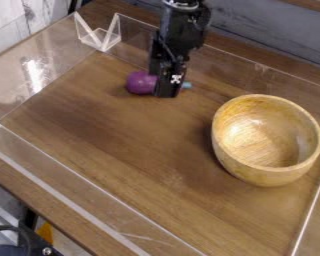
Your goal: Put the purple eggplant in the brown bowl
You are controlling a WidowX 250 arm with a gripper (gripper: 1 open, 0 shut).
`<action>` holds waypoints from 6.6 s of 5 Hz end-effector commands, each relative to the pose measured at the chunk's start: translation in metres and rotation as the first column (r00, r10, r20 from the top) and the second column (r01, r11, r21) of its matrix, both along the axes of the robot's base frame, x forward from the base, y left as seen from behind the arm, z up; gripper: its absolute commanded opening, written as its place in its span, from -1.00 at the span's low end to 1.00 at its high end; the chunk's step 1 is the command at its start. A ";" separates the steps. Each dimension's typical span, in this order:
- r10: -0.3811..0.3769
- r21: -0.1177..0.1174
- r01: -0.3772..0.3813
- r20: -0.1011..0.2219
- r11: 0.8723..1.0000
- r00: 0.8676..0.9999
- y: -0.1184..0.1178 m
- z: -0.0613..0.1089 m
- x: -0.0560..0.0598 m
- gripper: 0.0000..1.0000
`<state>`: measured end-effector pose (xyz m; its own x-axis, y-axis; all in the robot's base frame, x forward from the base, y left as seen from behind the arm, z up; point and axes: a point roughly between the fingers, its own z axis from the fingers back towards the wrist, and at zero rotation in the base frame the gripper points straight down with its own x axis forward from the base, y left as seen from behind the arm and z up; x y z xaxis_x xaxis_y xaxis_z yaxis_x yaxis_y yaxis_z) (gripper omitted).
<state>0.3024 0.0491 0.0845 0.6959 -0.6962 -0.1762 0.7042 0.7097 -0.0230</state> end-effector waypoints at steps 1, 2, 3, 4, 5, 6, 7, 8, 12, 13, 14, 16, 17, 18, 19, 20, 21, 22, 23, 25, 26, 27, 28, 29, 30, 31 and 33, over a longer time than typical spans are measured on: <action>-0.002 0.012 0.001 0.067 1.000 0.998 0.008 0.012 0.012 1.00; -0.009 0.014 0.008 0.081 1.000 0.997 0.013 0.011 0.016 1.00; -0.017 0.010 0.016 0.098 1.000 0.995 0.017 0.010 0.017 1.00; -0.021 0.004 0.021 0.117 1.000 0.993 0.020 0.008 0.019 1.00; -0.024 -0.002 0.025 0.134 1.000 0.991 0.025 0.006 0.020 1.00; -0.036 -0.007 0.038 0.150 0.999 0.988 0.029 0.004 0.022 1.00; -0.046 -0.013 0.049 0.164 0.999 0.985 0.033 0.002 0.023 1.00; -0.067 -0.018 0.072 0.177 0.997 0.982 0.036 -0.001 0.025 1.00; -0.096 -0.051 0.109 0.206 0.993 0.974 0.041 -0.019 0.032 1.00; -0.098 -0.059 0.112 0.206 0.992 0.974 0.041 -0.025 0.034 1.00; -0.098 -0.067 0.114 0.206 0.991 0.973 0.040 -0.029 0.035 1.00; -0.109 -0.081 0.128 0.208 0.988 0.972 0.039 -0.038 0.038 1.00; -0.111 -0.086 0.132 0.211 0.988 0.971 0.038 -0.041 0.039 -1.00; -0.114 -0.090 0.135 0.214 0.987 0.970 0.036 -0.041 0.039 -1.00; -0.121 -0.091 0.144 0.217 0.985 0.969 0.032 -0.035 0.038 -1.00; -0.129 -0.091 0.152 0.220 0.984 0.967 0.028 -0.030 0.037 -1.00; -0.138 -0.091 0.162 0.223 0.983 0.965 0.025 -0.025 0.036 -1.00; -0.148 -0.090 0.172 0.226 0.981 0.963 0.021 -0.020 0.035 -1.00; -0.162 -0.085 0.186 0.231 0.979 0.959 0.015 -0.012 0.034 -1.00; -0.172 -0.086 0.197 0.238 0.977 0.956 0.010 -0.007 0.033 -1.00; -0.176 -0.087 0.202 0.243 0.975 0.954 0.007 -0.004 0.033 -1.00; -0.182 -0.086 0.209 0.248 0.974 0.951 0.004 -0.001 0.033 -1.00; -0.192 -0.083 0.220 0.254 0.972 0.948 -0.001 0.003 0.033 -1.00; -0.209 -0.080 0.237 0.260 0.968 0.943 -0.008 0.008 0.031 -1.00; -0.227 -0.078 0.255 0.265 0.964 0.937 -0.016 0.014 0.030 -1.00; -0.274 -0.071 0.304 0.272 0.950 0.922 -0.034 0.022 0.023 -1.00; -0.382 -0.067 0.417 0.289 0.906 0.878 -0.074 0.033 0.007 -1.00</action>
